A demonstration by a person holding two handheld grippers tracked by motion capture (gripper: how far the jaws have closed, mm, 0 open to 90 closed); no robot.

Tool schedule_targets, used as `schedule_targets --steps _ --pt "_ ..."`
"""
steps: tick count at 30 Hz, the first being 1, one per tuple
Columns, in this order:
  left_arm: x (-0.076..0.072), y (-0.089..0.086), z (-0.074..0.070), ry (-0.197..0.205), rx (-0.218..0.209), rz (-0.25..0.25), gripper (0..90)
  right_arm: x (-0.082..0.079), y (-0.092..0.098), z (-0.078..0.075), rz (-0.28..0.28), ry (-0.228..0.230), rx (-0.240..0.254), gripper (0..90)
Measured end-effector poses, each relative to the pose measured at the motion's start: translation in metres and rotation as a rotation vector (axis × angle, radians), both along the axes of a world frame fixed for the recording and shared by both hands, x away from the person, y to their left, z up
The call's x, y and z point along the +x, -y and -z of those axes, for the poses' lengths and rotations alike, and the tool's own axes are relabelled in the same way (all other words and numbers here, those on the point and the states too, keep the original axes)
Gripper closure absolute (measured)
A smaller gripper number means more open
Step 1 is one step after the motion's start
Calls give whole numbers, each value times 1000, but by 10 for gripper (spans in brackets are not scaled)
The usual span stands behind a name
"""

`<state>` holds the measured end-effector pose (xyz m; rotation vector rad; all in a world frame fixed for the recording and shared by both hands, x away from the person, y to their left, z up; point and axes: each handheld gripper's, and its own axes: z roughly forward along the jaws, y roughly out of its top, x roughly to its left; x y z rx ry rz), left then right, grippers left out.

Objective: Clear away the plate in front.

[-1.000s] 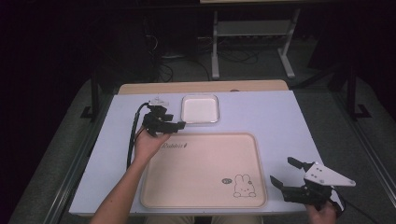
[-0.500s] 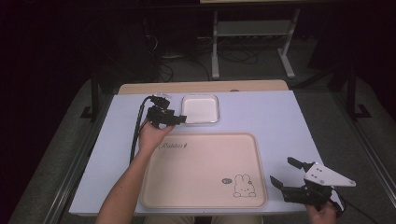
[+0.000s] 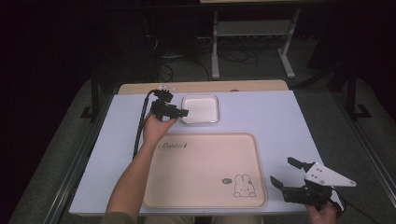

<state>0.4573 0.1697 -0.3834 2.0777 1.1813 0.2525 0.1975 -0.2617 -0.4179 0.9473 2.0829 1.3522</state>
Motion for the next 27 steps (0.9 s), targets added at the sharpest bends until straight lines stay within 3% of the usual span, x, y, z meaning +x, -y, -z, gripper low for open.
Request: schedule_targets --steps 7,11,17,27 --pt "17 6 10 -47 5 -34 383 0 0 0 -3 -1 -1 131" --pt "25 4 21 -81 -8 -78 410 0 0 0 -4 -1 0 131" --pt "30 1 32 -116 7 -117 432 0 0 0 -5 -1 2 131" --pt "36 -3 42 -151 -4 -161 527 0 0 0 -10 1 -1 131"
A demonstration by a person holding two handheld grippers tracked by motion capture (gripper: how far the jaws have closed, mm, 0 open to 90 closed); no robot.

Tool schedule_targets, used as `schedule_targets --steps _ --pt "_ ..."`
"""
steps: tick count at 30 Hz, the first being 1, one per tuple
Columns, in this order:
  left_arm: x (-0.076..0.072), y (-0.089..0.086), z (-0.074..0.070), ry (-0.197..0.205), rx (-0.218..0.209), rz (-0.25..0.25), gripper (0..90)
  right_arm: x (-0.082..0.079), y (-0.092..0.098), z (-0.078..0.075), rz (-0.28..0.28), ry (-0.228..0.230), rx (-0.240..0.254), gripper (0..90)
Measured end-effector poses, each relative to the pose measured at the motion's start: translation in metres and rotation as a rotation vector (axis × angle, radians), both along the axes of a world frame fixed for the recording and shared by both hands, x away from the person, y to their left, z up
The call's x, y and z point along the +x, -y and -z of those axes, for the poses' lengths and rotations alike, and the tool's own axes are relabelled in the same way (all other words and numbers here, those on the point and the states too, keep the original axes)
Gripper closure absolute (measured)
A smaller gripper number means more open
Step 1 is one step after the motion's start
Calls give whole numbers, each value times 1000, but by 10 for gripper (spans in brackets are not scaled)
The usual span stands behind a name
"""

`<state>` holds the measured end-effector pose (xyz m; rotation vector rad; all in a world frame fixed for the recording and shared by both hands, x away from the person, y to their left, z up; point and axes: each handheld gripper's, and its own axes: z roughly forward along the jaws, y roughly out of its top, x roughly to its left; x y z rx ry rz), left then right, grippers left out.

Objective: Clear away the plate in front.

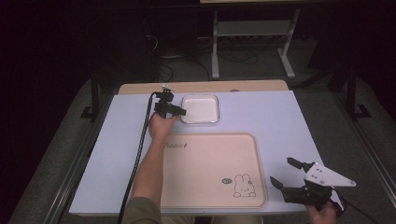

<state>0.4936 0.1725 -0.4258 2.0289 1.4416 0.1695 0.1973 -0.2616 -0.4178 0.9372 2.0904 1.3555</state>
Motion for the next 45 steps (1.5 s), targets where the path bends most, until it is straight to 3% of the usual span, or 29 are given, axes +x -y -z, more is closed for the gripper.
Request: schedule_targets --steps 10,18,32,36,45 --pt "3 4 10 -24 -3 -27 605 0 0 0 -3 0 -1 131" --pt "3 7 15 -42 25 -44 673 0 0 0 -4 0 -1 131" --pt "4 10 17 -54 10 -89 802 0 0 0 -9 -2 -3 131" --pt "4 10 18 -58 -13 -116 819 0 0 0 -10 -2 -4 131" --pt "3 6 22 -61 -117 -180 883 0 0 0 -11 -3 -3 131"
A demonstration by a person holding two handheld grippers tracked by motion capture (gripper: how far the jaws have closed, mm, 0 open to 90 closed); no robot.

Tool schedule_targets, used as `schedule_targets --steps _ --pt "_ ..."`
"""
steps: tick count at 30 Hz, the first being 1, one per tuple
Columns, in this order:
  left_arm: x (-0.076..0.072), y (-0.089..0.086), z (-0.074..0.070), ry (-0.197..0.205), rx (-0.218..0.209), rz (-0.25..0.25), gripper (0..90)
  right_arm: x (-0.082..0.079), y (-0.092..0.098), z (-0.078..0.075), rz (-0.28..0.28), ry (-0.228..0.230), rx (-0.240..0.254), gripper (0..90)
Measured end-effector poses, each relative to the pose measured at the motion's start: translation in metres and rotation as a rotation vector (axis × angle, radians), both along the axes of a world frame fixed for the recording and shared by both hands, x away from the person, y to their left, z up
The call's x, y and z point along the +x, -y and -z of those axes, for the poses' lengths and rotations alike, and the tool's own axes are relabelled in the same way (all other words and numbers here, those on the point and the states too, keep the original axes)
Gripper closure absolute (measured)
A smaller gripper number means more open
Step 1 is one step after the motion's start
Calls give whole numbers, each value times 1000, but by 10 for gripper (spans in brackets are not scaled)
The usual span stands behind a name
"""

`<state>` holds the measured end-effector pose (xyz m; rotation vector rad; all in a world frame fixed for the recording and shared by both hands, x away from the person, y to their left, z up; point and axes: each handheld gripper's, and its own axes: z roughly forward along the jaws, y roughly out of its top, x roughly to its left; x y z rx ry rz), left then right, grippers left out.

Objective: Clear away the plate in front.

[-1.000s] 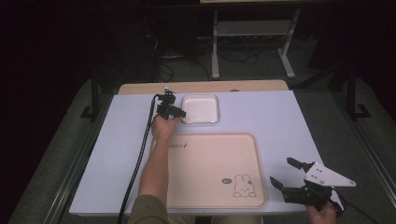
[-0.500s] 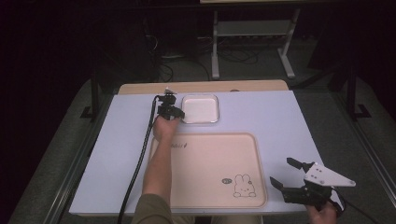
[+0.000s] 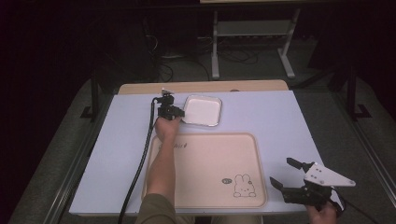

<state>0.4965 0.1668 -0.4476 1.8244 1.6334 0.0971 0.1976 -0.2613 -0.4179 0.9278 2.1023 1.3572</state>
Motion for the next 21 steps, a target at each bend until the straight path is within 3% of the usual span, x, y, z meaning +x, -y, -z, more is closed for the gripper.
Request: schedule_targets --steps 3,11,21 --pt "-1 -3 0 3 -33 -18 885 0 0 0 -2 0 -1 131" --pt "-2 -6 -1 6 -65 -38 886 -1 0 0 1 -1 1 131" --pt "-5 -20 -15 40 -120 -65 886 0 0 0 10 -4 3 131"
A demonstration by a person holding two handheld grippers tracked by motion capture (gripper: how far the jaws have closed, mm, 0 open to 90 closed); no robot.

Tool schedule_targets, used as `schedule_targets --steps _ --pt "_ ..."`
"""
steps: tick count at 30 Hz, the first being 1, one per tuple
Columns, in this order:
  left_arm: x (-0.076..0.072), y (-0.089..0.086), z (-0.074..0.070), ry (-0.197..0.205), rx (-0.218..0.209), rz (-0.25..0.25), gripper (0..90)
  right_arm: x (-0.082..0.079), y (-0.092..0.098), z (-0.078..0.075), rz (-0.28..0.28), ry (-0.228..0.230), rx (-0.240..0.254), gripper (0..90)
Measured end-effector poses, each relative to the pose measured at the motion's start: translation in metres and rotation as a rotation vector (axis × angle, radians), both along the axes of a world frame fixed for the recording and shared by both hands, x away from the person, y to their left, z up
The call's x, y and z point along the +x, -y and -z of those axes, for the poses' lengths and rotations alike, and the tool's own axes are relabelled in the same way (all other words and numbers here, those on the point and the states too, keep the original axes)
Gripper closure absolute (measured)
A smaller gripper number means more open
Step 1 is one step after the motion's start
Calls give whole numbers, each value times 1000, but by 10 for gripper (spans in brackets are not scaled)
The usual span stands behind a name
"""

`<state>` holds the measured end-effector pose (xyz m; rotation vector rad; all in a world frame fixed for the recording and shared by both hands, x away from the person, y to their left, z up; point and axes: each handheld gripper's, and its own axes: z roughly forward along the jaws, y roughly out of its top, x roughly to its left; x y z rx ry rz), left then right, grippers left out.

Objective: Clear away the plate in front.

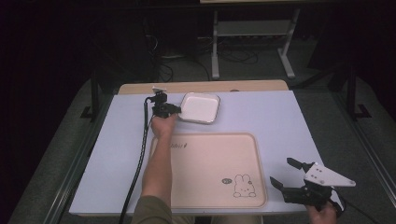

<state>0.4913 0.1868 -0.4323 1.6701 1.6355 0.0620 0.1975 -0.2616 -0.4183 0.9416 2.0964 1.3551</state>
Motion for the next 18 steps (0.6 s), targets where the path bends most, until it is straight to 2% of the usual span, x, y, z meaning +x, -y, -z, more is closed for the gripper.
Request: schedule_targets --steps 9,18 --pt "-7 -7 -19 38 -29 14 886 0 0 0 0 -1 -3 131" --pt "-12 -14 -32 56 -46 14 886 0 0 0 5 0 0 131"
